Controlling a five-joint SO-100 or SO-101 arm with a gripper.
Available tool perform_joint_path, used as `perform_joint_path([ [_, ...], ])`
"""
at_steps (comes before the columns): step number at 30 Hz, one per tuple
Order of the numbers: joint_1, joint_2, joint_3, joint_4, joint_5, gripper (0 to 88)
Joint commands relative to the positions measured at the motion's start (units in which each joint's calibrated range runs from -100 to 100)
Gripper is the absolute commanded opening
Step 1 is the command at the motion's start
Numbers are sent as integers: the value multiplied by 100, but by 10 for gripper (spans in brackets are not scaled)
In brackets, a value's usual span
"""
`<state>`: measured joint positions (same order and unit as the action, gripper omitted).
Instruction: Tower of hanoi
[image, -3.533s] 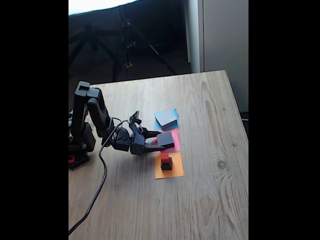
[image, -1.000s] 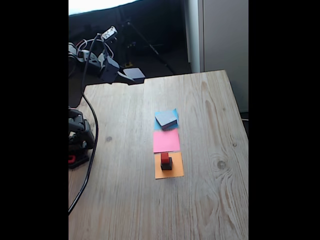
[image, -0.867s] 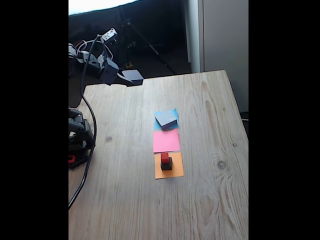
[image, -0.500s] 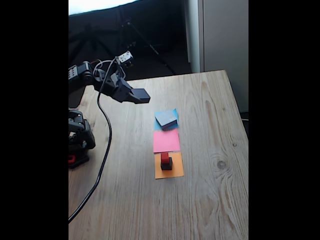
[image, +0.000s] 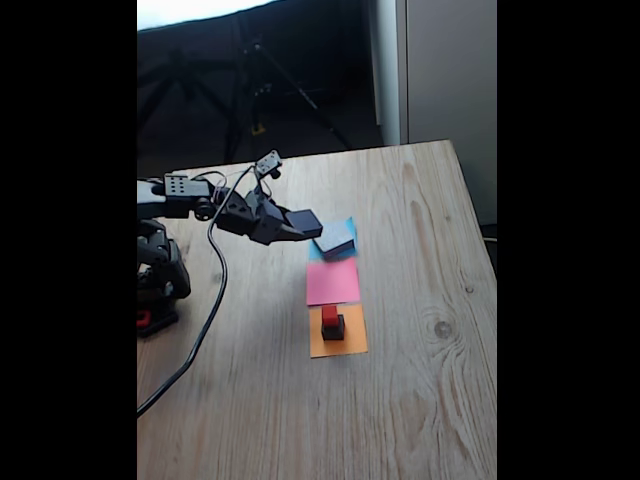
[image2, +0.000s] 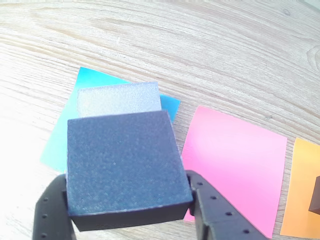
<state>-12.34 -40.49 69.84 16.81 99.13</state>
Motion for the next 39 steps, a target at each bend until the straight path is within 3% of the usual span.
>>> perform_joint_path([
  [1,43,392,52,-908,87,203],
  [8,110,1354,7,-2058,87,208],
  [27,-49,2724,-57,-3733,87,213],
  [39,-82,3125,-202,-4016,87,223],
])
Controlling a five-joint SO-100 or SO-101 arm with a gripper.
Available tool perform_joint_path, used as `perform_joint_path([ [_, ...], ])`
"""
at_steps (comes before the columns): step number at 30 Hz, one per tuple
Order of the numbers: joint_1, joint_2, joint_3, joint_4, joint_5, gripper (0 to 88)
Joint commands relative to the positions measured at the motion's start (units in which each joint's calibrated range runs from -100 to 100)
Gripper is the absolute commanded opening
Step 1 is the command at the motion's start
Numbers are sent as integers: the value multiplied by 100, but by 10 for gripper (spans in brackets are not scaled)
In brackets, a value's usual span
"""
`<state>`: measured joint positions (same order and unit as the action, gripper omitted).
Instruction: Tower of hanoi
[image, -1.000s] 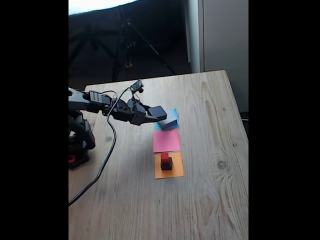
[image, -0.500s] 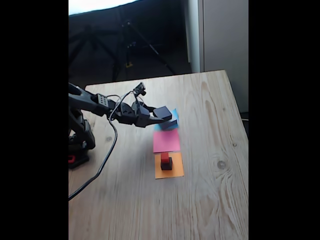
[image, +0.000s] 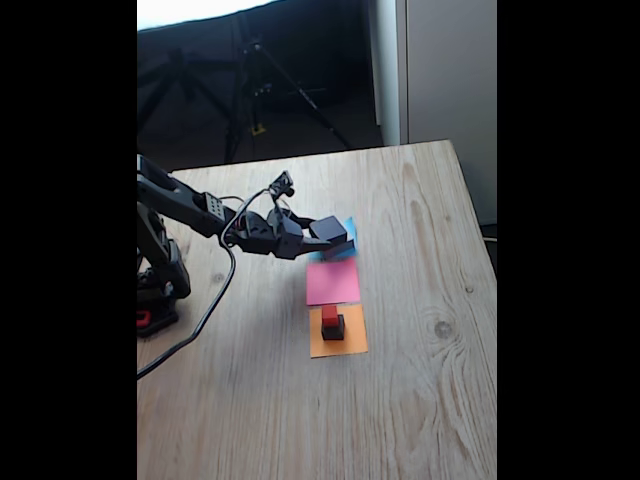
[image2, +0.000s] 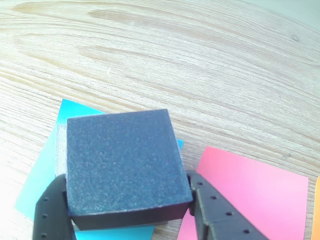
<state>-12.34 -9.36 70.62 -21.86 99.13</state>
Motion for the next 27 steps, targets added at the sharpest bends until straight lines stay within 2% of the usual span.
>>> perform_joint_path([
  [1,-99,43,-308,-149,87,224],
  [18,-225,308,-326,-465,87,225],
  [27,-183,376,-353,-586,87,299],
])
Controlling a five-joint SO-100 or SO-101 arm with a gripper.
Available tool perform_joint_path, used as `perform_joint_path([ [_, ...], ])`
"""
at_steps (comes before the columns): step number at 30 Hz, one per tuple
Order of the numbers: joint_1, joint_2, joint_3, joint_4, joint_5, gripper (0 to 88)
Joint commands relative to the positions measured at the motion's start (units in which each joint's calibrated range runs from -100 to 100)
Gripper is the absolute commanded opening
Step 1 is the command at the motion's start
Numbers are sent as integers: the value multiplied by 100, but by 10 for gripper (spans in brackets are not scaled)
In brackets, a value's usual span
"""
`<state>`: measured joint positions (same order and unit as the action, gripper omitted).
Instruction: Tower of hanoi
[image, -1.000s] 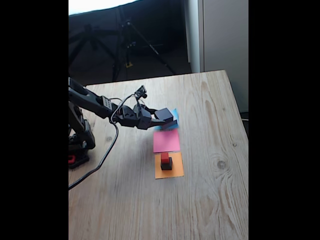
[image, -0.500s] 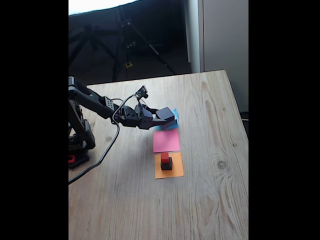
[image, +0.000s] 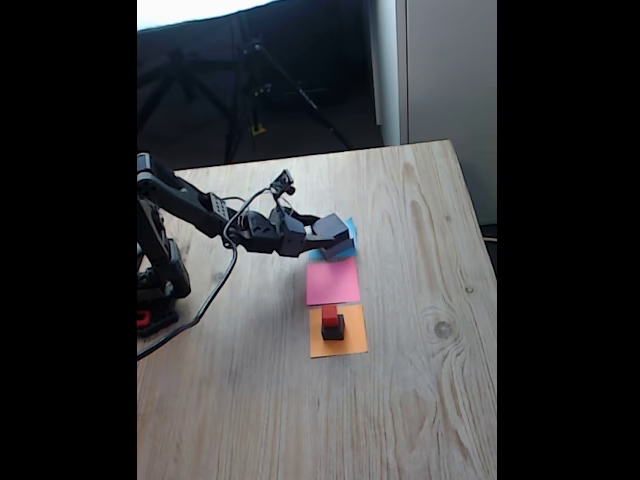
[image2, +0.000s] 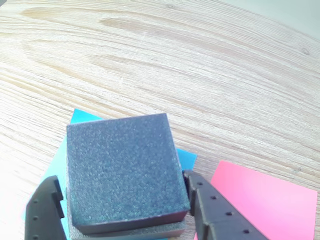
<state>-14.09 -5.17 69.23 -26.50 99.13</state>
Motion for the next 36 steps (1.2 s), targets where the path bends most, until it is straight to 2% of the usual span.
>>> perform_joint_path([
  [1,-7,-43,-214,-130,87,309],
  [8,-7,-202,-296,-130,87,400],
  [15,-108,-1095,-596,695,87,408],
  [20,-149,-1943,-950,1764,20,226],
  [24,-108,-2617,-1023,2622,53,115],
  [28,26,-3260,-1050,3666,87,53],
  [32,126,-3760,-1914,5625,87,17],
  [36,235,-4025,-3196,7389,-281,11],
])
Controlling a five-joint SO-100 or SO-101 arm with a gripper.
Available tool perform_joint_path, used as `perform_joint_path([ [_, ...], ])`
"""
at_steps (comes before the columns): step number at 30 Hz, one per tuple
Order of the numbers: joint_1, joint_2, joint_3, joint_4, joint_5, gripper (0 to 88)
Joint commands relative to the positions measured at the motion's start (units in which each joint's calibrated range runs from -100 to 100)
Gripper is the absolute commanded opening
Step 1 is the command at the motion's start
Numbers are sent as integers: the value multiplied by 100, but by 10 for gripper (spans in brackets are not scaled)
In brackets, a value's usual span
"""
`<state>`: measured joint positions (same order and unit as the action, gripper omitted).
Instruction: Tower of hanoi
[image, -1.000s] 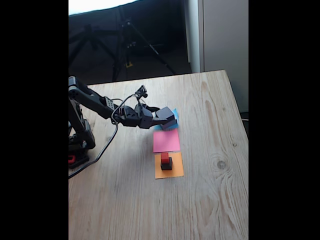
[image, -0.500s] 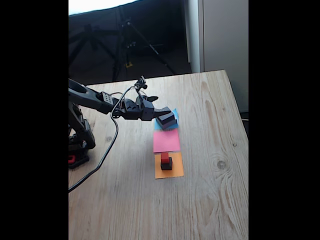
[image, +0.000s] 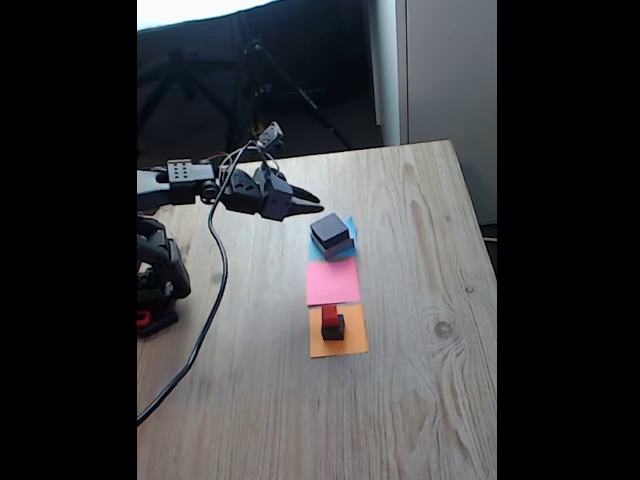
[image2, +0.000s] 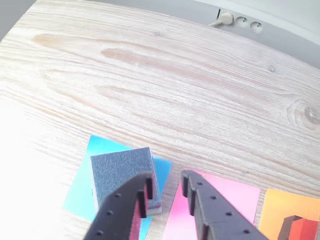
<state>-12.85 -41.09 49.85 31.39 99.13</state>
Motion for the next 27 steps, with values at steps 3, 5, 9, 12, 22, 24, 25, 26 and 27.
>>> perform_joint_path([
  [3,262,-441,-2330,2701,-482,10],
  [5,379,-411,-3012,3333,-532,10],
  [9,705,-433,-4067,4231,-515,8],
  [12,1072,-449,-4648,4749,-331,5],
  [22,2100,-676,-5103,5534,87,8],
  [24,2251,-789,-4739,5372,87,25],
  [25,2326,-865,-4494,5235,87,39],
  [26,2376,-933,-4230,5024,87,55],
  [27,2443,-1016,-3930,4798,87,65],
])
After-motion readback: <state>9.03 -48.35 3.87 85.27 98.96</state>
